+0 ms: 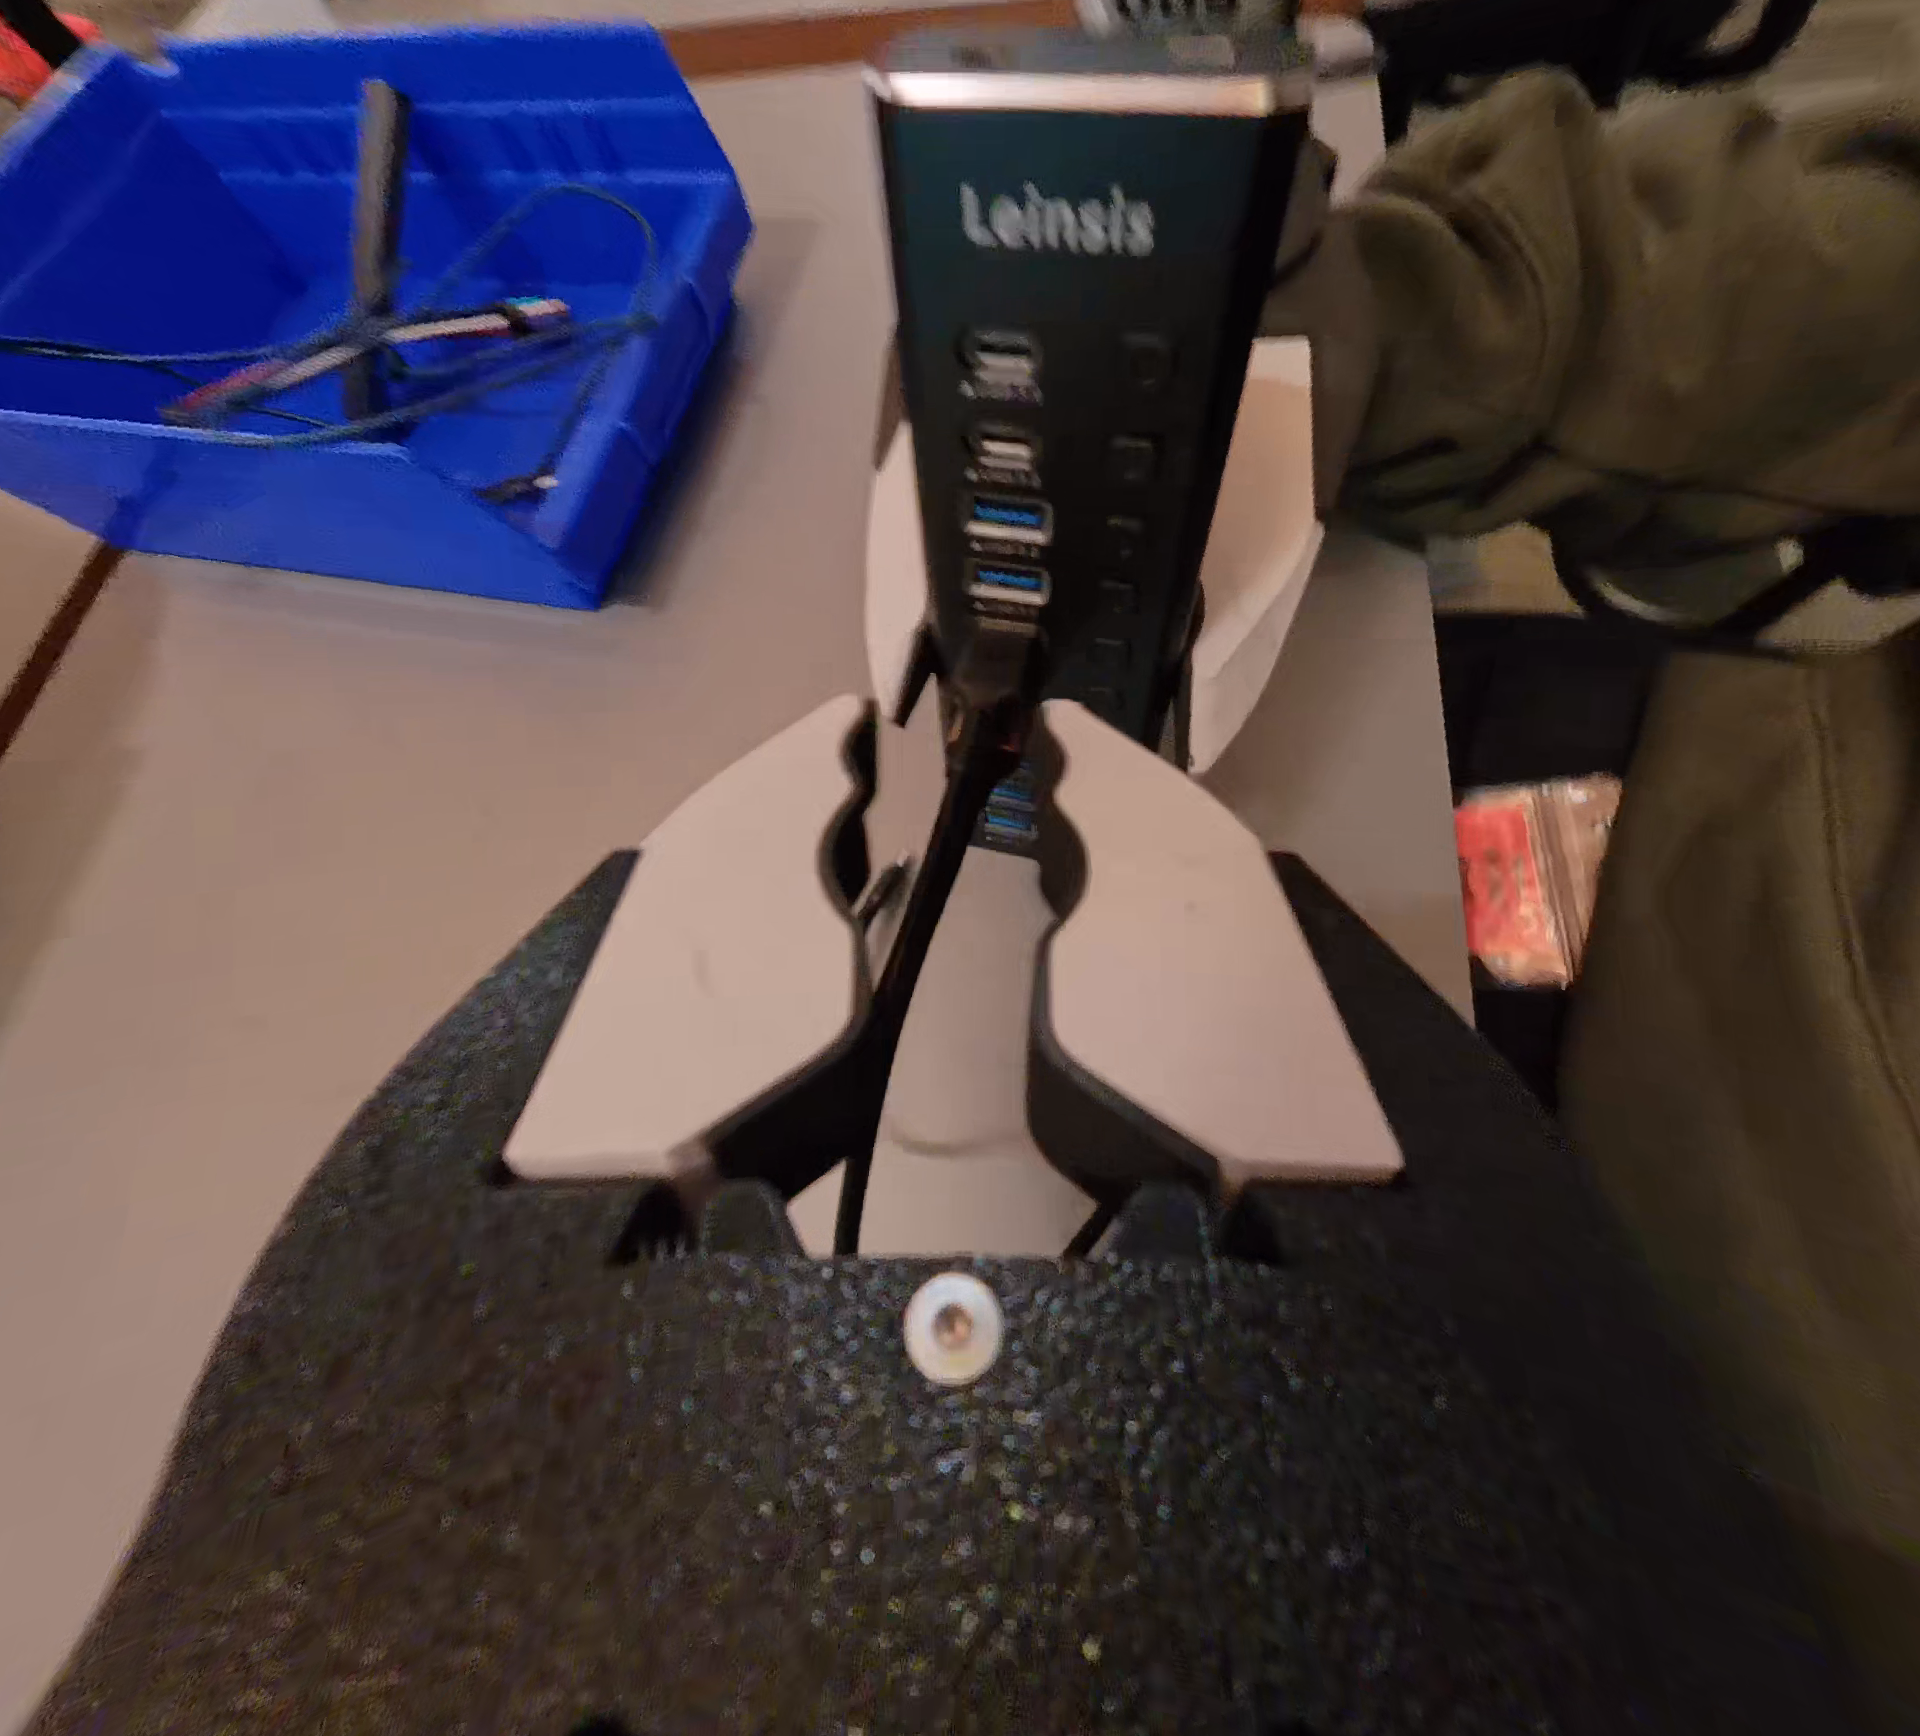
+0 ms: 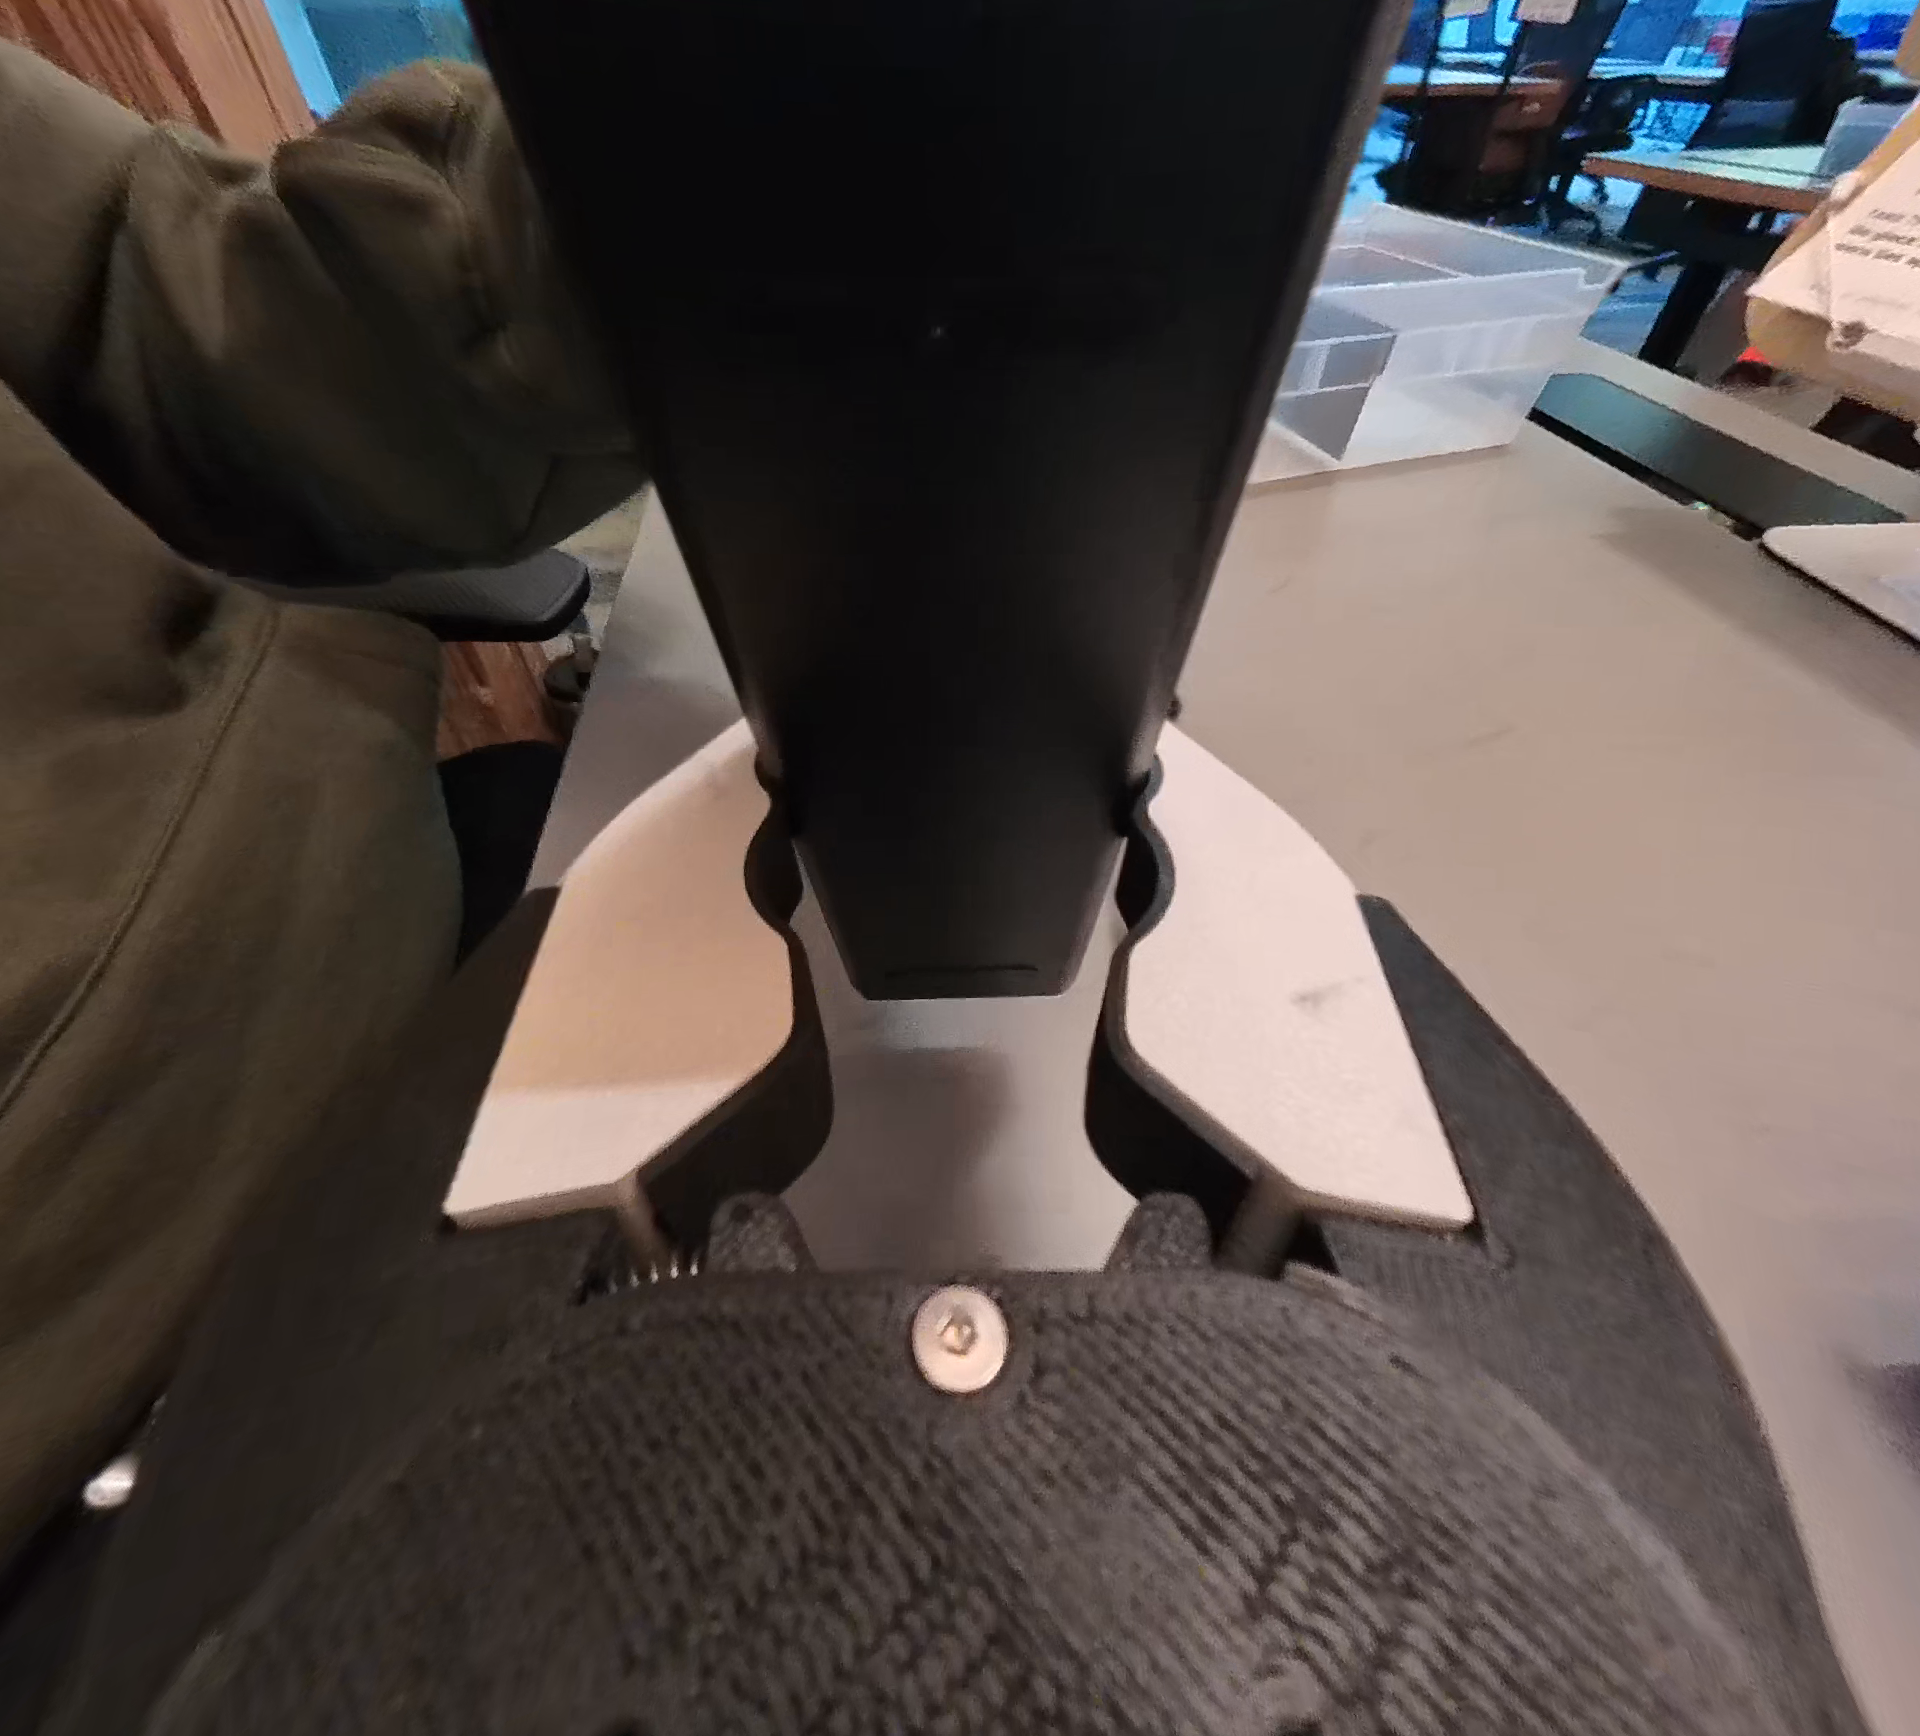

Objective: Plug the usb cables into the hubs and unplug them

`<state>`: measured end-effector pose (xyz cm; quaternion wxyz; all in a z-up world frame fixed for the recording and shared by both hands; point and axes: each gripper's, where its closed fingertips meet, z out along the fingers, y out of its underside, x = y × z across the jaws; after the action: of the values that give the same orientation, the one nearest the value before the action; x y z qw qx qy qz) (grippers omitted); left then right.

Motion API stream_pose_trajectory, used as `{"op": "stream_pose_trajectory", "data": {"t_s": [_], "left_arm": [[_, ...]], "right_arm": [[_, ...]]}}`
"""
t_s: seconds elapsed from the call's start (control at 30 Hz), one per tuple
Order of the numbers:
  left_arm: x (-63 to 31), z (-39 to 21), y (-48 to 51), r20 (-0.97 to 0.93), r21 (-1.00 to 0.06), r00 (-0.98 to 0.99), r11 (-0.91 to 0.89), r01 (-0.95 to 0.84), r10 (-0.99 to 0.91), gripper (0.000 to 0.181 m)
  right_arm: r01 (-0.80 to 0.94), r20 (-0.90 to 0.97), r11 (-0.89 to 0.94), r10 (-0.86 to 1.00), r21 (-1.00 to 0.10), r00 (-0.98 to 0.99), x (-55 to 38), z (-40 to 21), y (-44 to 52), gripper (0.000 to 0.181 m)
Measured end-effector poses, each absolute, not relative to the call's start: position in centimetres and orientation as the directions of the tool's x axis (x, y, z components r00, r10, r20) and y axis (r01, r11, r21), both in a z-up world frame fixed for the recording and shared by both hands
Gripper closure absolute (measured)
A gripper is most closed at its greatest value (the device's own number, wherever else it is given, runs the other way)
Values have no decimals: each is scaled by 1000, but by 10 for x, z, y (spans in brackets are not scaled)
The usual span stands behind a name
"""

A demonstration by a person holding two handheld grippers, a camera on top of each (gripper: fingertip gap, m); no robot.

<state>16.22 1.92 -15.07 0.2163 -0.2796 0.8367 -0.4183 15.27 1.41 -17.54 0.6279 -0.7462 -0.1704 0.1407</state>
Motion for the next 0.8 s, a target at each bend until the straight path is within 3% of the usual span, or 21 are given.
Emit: {"op": "stream_pose_trajectory", "data": {"t_s": [0.03, 0.13, 0.27, 0.37, 0.63, 0.8], "left_arm": [[163, -138, 22, -120, -847, -730, 452, -278, -673, 143], [163, -98, 7, -83, -924, -727, 326, -200, -681, 112], [171, -111, -16, -187, -862, -739, 470, -193, -647, 93], [173, -108, -33, -201, -880, -774, 458, -127, -600, 119], [179, -80, -13, -16, -968, -758, 199, -150, -652, 121], [172, -85, -15, -86, -949, -786, 290, -122, -613, 121]], "right_arm": [[99, 22, -164, 419, -981, 908, 155, -176, 13, 121], [97, 15, -182, 407, -978, 913, 158, -176, 12, 121], [89, 2, -178, 439, -980, 898, 147, -174, 16, 121], [93, 4, -175, 455, -980, 891, 140, -173, 18, 121], [-78, -64, 17, 414, -997, 908, 155, -142, 17, 121], [-132, -94, 60, 424, -989, 901, 153, -129, 17, 117]]}}
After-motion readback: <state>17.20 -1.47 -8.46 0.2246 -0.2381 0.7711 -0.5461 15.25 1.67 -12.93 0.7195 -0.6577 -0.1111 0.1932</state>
